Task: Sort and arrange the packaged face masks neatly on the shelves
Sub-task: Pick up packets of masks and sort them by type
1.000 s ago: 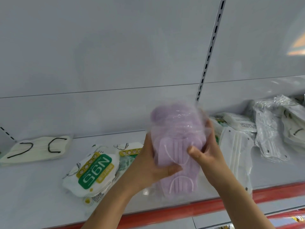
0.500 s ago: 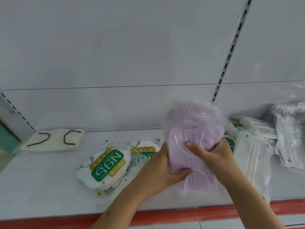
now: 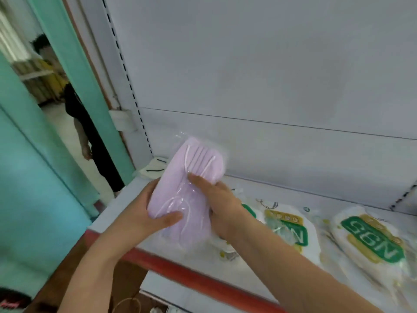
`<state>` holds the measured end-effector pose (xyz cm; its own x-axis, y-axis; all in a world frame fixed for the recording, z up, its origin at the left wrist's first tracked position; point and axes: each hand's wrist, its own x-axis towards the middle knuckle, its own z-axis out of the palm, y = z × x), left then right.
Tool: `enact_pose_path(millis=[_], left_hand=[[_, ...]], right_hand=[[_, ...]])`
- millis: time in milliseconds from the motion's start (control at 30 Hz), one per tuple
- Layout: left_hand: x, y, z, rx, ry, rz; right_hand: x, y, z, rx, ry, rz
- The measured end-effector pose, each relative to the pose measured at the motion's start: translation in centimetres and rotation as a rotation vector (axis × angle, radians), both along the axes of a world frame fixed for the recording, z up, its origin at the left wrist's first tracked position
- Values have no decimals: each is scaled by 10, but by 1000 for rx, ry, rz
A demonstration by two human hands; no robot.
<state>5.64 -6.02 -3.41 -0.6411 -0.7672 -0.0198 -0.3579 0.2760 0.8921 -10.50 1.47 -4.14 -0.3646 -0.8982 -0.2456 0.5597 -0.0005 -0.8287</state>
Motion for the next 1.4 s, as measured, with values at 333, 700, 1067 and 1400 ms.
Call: enact_pose_path(millis=[333,700,1067,1400], left_hand=[[-44,3,-61,100,-89,-107],[-42,-14,-51,-61,-237,-101],[-47,-14,-43,-234,-387,-403],[-63,1,-19,-428,-98,-196]], right_hand=[[-26,1,-43,392,176,-287],[-44,4,-5,459,212,-166],[-38,6,-4,529,237,-74],[-78,80,22,483,1278,-355]])
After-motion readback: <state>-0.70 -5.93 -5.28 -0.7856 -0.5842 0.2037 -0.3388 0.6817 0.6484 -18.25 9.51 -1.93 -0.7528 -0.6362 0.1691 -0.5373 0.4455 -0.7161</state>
